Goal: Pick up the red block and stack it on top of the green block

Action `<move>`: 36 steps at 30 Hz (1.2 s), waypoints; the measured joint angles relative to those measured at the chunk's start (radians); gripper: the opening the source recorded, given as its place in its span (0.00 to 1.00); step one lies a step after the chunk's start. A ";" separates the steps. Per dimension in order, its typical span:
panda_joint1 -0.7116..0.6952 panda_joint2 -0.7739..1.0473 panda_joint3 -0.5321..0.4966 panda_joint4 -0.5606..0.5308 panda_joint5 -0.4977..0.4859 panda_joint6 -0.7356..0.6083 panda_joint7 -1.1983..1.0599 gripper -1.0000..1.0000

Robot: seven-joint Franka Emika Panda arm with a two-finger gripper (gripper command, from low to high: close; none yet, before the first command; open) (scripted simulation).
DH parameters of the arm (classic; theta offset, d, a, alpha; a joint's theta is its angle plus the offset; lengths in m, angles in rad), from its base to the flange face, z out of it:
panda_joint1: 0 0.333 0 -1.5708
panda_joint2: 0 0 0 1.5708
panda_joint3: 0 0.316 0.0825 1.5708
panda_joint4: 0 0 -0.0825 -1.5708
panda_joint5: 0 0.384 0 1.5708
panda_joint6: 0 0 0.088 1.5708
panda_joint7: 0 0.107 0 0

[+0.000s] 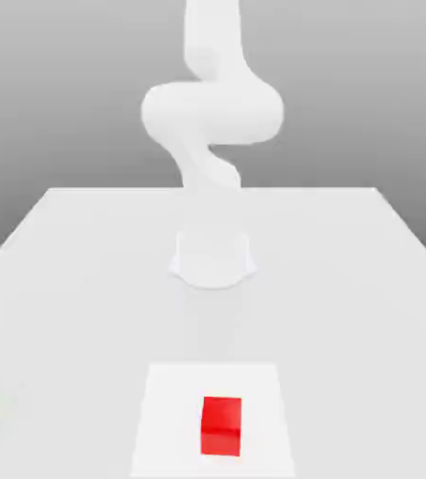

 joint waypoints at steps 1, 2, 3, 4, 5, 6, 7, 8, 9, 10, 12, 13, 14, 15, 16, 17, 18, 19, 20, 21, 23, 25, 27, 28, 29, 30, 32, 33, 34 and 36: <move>-0.002 0.039 0.003 -0.012 -0.001 0.018 0.004 0.50; -0.004 0.077 0.006 -0.023 -0.003 0.035 0.009 0.50; -0.005 0.114 0.008 -0.034 -0.005 0.051 0.013 0.50; -0.007 0.151 0.011 -0.045 -0.006 0.068 0.017 0.50; -0.010 0.187 0.014 -0.056 -0.006 0.084 0.020 0.50; -0.011 0.224 0.017 -0.067 -0.007 0.100 0.025 0.50; -0.013 0.260 0.019 -0.078 -0.009 0.117 0.029 0.50; -0.014 0.296 0.021 -0.089 -0.011 0.133 0.033 0.50; -0.015 0.333 0.023 -0.100 -0.012 0.149 0.037 0.50; -0.016 0.369 0.024 -0.111 -0.014 0.166 0.042 0.50; -0.016 0.441 0.026 -0.133 -0.017 0.198 0.050 0.50; -0.016 0.478 0.027 -0.143 -0.018 0.215 0.054 0.50; -0.017 0.514 0.028 -0.154 -0.019 0.231 0.058 0.50; -0.017 0.550 0.029 -0.165 -0.020 0.247 0.062 0.50; -0.017 0.586 0.030 -0.176 -0.020 0.264 0.065 0.50; -0.017 0.623 0.031 -0.187 -0.020 0.280 0.068 0.50; -0.016 0.659 0.031 -0.198 -0.020 0.296 0.071 0.50; -0.015 0.695 0.031 -0.209 -0.019 0.312 0.074 0.50; -0.015 0.731 0.032 -0.220 -0.018 0.329 0.076 0.50; -0.014 0.767 0.033 -0.231 -0.016 0.345 0.078 0.50; -0.012 0.840 0.033 -0.246 -0.014 0.383 0.081 0.50; -0.010 0.912 0.030 -0.243 -0.016 0.438 0.084 0.50; -0.006 0.985 0.024 -0.234 -0.024 0.497 0.091 0.50; -0.003 1.021 0.021 -0.229 -0.027 0.528 0.093 0.50; -0.001 1.042 0.019 -0.226 -0.029 0.545 0.095 0.00; -0.001 1.042 0.019 -0.226 -0.029 0.545 0.095 0.00; -0.001 1.042 0.019 -0.226 -0.030 0.546 0.095 0.00; -0.001 1.042 0.019 -0.226 -0.030 0.546 0.096 0.00; -0.001 1.042 0.019 -0.226 -0.031 0.546 0.096 0.00; -0.003 1.039 0.020 -0.226 -0.031 0.544 0.097 0.00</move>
